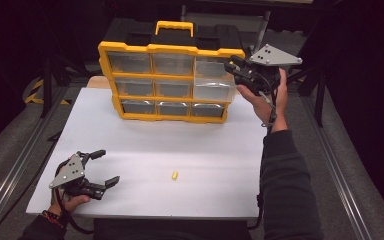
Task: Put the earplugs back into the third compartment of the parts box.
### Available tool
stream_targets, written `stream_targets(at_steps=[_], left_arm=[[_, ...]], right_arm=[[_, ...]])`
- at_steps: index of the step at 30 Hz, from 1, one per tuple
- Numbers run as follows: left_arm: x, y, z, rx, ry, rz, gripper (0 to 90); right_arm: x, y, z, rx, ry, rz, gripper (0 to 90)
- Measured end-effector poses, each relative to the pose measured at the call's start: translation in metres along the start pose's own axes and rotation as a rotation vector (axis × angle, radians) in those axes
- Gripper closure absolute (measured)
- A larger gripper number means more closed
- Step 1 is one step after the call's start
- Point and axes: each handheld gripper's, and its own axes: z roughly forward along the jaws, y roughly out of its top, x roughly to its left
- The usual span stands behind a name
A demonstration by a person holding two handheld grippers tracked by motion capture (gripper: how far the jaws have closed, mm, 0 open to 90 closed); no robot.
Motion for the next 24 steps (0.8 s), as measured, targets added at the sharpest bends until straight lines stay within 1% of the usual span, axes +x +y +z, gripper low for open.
stream_targets(at_steps=[6,10,13,14,16,19,24], left_arm=[[0.001,-0.001,0.0,0.001,0.001,0.007,5.2],[0.001,-0.001,0.0,0.002,0.002,0.003,5.2],[0.0,-0.001,0.001,0.0,0.002,0.005,5.2],[-0.001,0.0,0.0,0.008,0.005,0.007,5.3],[-0.001,0.0,0.001,0.007,0.005,0.007,5.3],[-0.001,-0.001,0.001,0.003,0.005,0.005,5.3],[0.0,-0.001,0.001,0.003,0.003,0.004,5.3]], right_arm=[[-0.009,-0.006,0.011,0.029,-0.024,0.026,68.7],[-0.013,-0.009,0.014,0.039,-0.032,0.047,67.3],[-0.012,-0.009,0.013,0.041,-0.035,0.049,66.1],[-0.012,-0.009,0.013,0.044,-0.036,0.04,66.3],[-0.011,-0.008,0.012,0.042,-0.036,0.033,66.3],[-0.008,-0.006,0.008,0.025,-0.038,0.03,63.8],[0.0,-0.005,-0.005,-0.053,-0.051,0.03,60.9]])
